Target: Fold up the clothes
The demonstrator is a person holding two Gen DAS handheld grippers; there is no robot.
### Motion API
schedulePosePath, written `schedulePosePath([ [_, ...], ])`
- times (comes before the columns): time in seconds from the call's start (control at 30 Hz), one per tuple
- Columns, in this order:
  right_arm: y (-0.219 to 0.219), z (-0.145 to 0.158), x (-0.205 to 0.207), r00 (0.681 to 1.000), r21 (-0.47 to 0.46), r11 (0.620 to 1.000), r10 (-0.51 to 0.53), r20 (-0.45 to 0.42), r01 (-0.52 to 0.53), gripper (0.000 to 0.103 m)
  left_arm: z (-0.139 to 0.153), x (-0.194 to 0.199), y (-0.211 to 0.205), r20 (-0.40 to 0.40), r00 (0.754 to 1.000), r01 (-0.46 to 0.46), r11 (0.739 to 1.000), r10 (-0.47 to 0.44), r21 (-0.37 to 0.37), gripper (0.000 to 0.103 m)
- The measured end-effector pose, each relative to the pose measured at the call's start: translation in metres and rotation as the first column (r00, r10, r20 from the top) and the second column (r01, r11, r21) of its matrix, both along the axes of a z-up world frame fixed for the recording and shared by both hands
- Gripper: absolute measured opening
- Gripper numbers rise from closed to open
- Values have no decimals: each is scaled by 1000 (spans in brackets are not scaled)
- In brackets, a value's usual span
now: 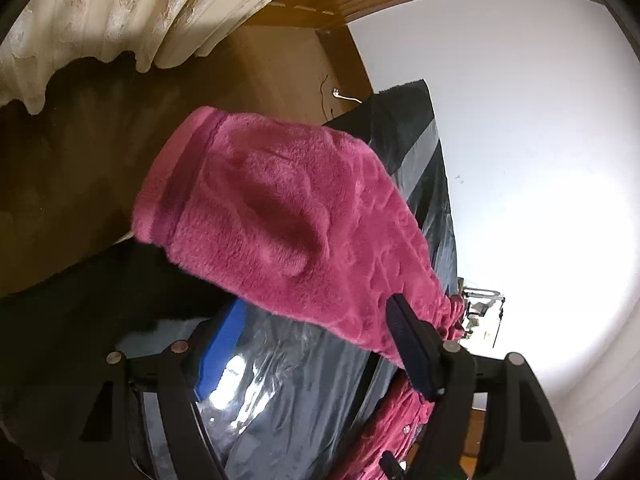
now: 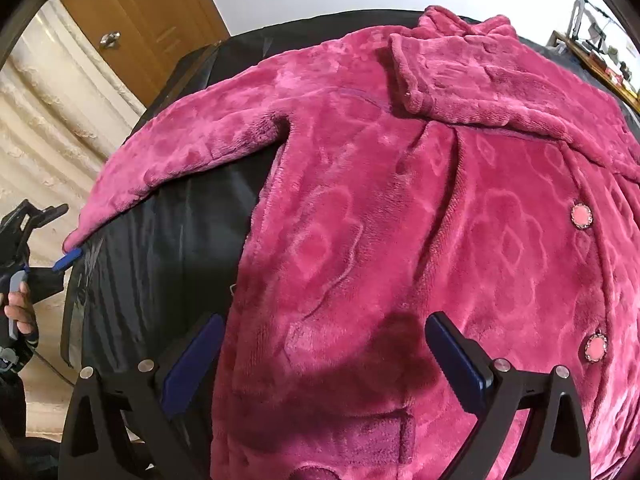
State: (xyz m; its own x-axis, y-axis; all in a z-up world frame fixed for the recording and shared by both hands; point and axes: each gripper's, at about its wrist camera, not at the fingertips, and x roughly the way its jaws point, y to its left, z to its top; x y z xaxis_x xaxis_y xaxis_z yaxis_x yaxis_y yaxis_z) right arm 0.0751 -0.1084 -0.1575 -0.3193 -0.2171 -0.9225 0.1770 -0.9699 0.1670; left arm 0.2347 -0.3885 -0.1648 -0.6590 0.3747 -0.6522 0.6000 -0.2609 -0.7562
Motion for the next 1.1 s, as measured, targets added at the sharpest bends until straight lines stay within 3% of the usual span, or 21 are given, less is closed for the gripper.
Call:
schedulePosePath([
  [0.5, 14, 2, 4, 999, 14, 999, -50, 10, 50, 103, -1, -24, -7, -27, 992, -124, 992, 124, -3, 77],
  [0.53, 15, 3, 4, 999, 16, 998, -54, 9, 54, 103, -1, -24, -7, -21, 992, -127, 992, 127, -11, 75],
  [0.67, 20, 6, 8, 998, 21, 998, -66, 6, 66, 103, -8, -25, -7, 37, 990, -133, 991, 134, -22, 24],
  [0.7, 21, 7, 9, 998, 22, 997, -68, 6, 68, 103, -9, -23, -8, 42, 990, -137, 990, 138, -22, 19],
  [0.9, 28, 7, 15, 997, 19, 997, -77, 12, 77, 103, 3, -25, -2, 54, 990, -122, 988, 128, -94, 14],
  [1.1, 46, 12, 24, 996, 11, 996, -93, 3, 93, 103, 55, -46, 26, -7, 998, -55, 957, 56, -284, 14],
])
